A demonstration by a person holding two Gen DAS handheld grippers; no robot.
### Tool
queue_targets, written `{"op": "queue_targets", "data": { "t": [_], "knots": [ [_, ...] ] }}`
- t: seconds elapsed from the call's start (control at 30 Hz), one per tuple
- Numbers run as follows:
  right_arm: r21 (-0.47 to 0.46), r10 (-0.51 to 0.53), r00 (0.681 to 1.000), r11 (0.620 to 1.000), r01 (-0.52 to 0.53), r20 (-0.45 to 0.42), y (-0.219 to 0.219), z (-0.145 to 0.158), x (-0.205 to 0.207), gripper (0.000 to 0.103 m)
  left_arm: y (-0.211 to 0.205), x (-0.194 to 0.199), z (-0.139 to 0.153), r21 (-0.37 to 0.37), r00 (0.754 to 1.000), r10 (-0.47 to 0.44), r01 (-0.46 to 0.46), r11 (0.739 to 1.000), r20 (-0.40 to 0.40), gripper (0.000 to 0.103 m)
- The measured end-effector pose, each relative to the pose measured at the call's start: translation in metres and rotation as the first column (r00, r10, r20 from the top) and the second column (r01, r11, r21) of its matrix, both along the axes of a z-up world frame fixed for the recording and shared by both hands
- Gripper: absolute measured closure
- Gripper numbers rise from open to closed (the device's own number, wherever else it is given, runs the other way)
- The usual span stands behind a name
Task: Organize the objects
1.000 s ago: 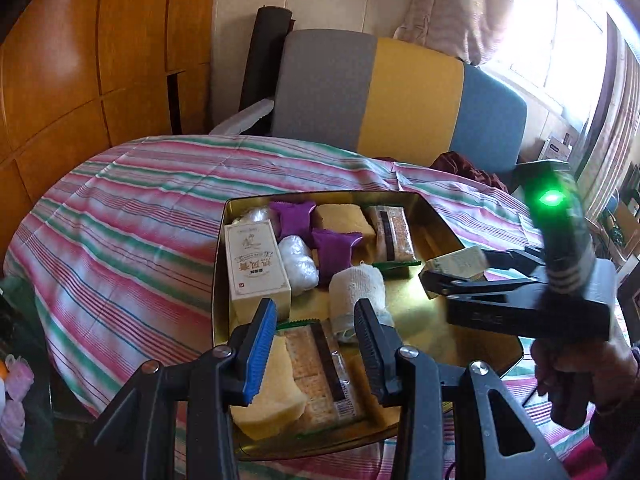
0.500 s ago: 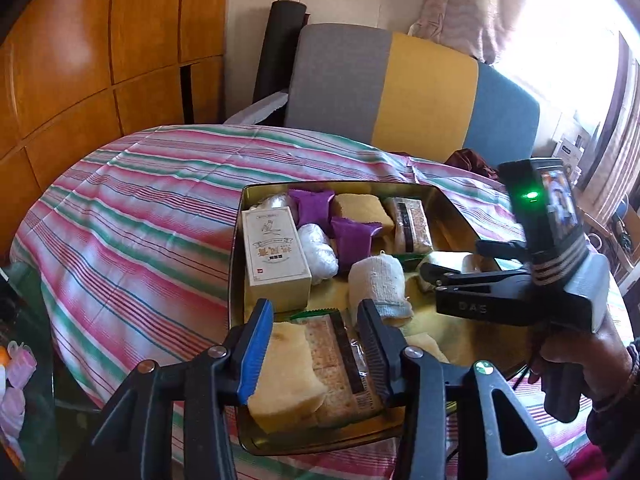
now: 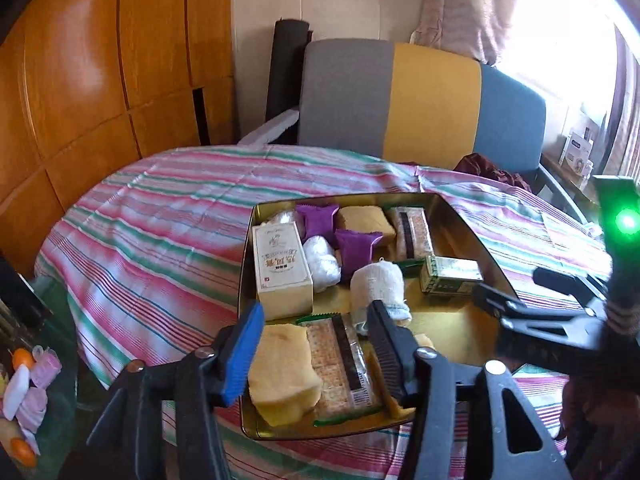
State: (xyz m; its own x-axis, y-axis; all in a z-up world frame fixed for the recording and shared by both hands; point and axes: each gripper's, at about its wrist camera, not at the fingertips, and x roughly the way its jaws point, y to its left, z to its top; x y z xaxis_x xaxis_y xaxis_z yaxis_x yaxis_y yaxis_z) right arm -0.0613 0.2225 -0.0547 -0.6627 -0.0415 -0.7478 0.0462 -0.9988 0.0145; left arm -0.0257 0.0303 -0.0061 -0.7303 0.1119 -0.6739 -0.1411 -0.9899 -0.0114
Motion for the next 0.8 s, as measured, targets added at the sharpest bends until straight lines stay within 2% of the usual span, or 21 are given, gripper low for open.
{"op": "queue_targets", "data": {
  "t": [0.07, 0.13, 0.27, 0.37, 0.5, 0.63, 0.8],
  "knots": [
    [0.000, -0.021, 1.000, 1.000, 0.021, -0.021, 0.002, 0.004, 0.015, 0.008, 0.002, 0.006, 0.003, 0.012, 1.000, 0.010, -0.010, 1.000, -0.017, 0.036],
    [0.000, -0.037, 0.999, 0.999, 0.037, -0.040, 0.002, 0.006, 0.030, 0.007, 0.005, 0.011, 0.007, 0.021, 0.999, 0.029, -0.028, 0.999, -0.035, 0.034],
    [-0.020, -0.054, 0.997, 0.998, 0.053, -0.050, 0.004, 0.005, 0.053, 0.007, 0.008, 0.018, 0.011, -0.002, 0.994, 0.074, -0.074, 0.997, -0.080, 0.034],
    [-0.031, -0.049, 0.998, 0.998, 0.047, -0.042, 0.003, 0.000, 0.063, 0.007, 0.008, 0.018, 0.009, 0.000, 0.995, 0.078, -0.078, 0.997, -0.055, 0.034],
    [-0.038, -0.051, 0.998, 0.998, 0.050, -0.039, 0.004, -0.003, 0.069, 0.007, 0.005, 0.021, 0.006, 0.011, 0.996, 0.076, -0.076, 0.997, -0.042, 0.034],
    [-0.037, -0.049, 0.998, 0.998, 0.047, -0.046, 0.002, -0.002, 0.070, 0.007, 0.002, 0.027, 0.008, 0.003, 0.992, 0.092, -0.092, 0.996, -0.086, 0.034],
    [-0.021, -0.042, 0.998, 0.999, 0.041, -0.049, -0.004, 0.000, 0.068, 0.007, -0.001, 0.027, 0.010, 0.002, 0.990, 0.100, -0.101, 0.995, -0.100, 0.034]
  ]
}}
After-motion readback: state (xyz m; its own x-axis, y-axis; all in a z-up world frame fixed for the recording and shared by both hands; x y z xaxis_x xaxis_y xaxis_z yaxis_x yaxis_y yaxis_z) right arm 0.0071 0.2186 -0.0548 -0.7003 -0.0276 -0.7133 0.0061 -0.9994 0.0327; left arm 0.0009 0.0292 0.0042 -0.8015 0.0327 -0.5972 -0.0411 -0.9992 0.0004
